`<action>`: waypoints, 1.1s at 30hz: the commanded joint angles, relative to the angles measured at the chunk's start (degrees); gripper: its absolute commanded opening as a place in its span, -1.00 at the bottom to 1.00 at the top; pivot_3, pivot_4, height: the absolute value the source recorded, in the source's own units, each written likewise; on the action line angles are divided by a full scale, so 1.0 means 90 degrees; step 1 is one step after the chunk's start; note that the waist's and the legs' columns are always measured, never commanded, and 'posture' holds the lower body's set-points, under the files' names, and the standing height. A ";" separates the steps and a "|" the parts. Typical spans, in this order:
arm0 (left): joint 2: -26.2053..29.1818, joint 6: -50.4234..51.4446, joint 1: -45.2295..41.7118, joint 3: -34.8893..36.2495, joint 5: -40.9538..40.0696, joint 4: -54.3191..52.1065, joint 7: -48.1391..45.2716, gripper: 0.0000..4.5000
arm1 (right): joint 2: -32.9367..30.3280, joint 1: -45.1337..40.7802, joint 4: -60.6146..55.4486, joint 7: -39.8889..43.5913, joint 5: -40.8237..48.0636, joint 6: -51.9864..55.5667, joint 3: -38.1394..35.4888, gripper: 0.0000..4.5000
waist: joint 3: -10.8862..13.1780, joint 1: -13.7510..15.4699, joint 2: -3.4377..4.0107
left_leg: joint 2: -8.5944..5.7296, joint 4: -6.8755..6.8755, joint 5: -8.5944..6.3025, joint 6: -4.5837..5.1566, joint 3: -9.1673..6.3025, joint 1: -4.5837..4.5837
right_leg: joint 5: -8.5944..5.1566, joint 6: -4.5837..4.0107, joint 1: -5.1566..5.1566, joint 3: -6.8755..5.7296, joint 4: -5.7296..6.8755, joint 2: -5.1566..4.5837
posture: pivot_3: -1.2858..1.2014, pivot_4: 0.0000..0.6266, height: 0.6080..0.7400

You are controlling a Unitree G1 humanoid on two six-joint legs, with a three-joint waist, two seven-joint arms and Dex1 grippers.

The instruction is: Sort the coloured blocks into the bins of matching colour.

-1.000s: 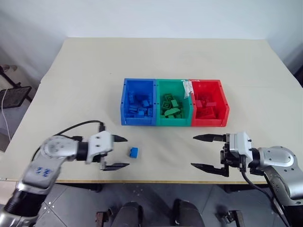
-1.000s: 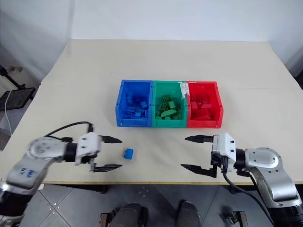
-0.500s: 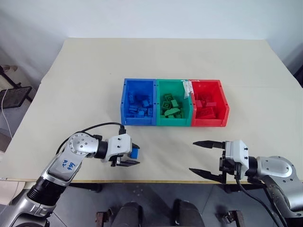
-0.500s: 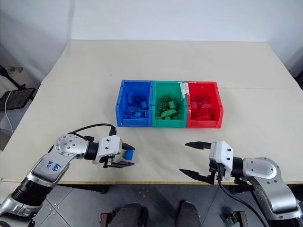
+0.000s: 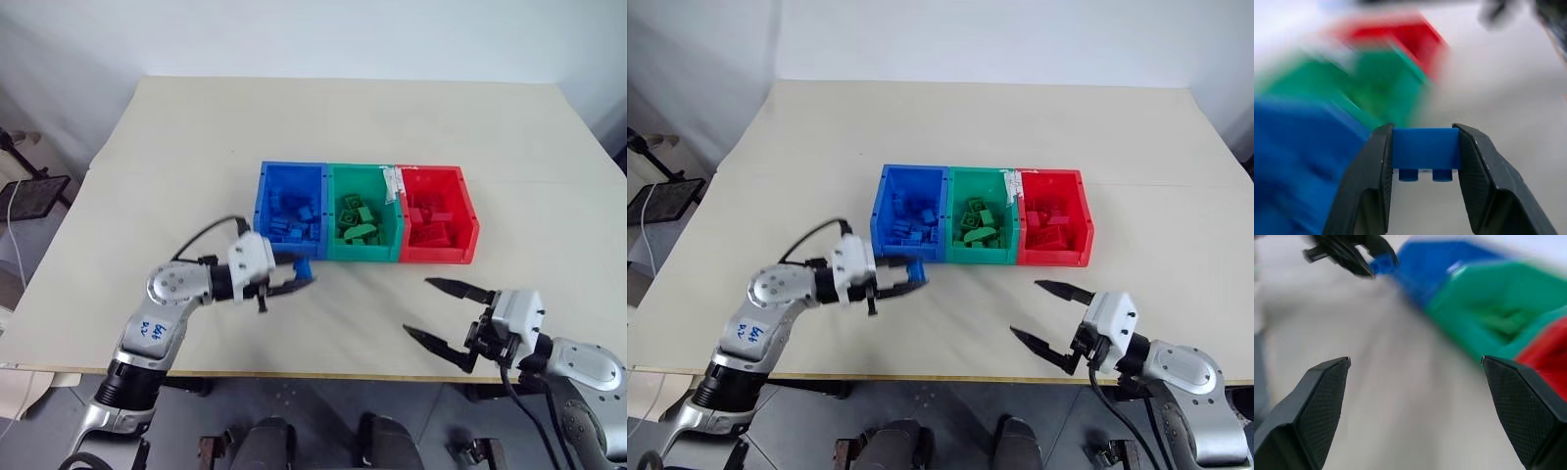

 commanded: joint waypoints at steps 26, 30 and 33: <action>0.1770 -0.1090 0.0478 0.1142 -0.0541 0.1711 -0.2055 0.98 | -0.0578 -0.0718 0.0482 0.0503 0.0202 -0.0163 -0.0194 1.00 | -0.0002 -0.0231 0.0006 | 0.0012 -0.0023 -0.0002 -0.0003 0.0034 0.0010 | 0.0000 -0.0001 -0.0010 0.0002 -0.0005 0.0009 | 0.03 -0.52 1.00; 0.2116 -0.1742 0.0922 0.1379 -0.0378 0.1960 -0.2139 0.98 | -0.0879 -0.0881 0.0863 0.0973 0.0158 -0.0159 -0.0106 1.00 | 0.0000 -0.0133 0.0004 | 0.0012 -0.0019 -0.0002 -0.0003 0.0027 0.0006 | -0.0001 -0.0001 -0.0008 -0.0002 -0.0007 0.0007 | 0.03 -0.52 1.00; 0.2111 -0.1619 0.1248 0.1587 -0.0433 0.1670 -0.1893 0.98 | -0.0994 -0.1060 0.1117 0.1232 0.0140 -0.0186 -0.0089 1.00 | 0.0000 -0.0087 0.0004 | 0.0003 -0.0010 -0.0003 0.0002 0.0025 0.0005 | 0.0000 0.0000 0.0000 -0.0001 -0.0009 -0.0004 | 0.03 -0.52 1.00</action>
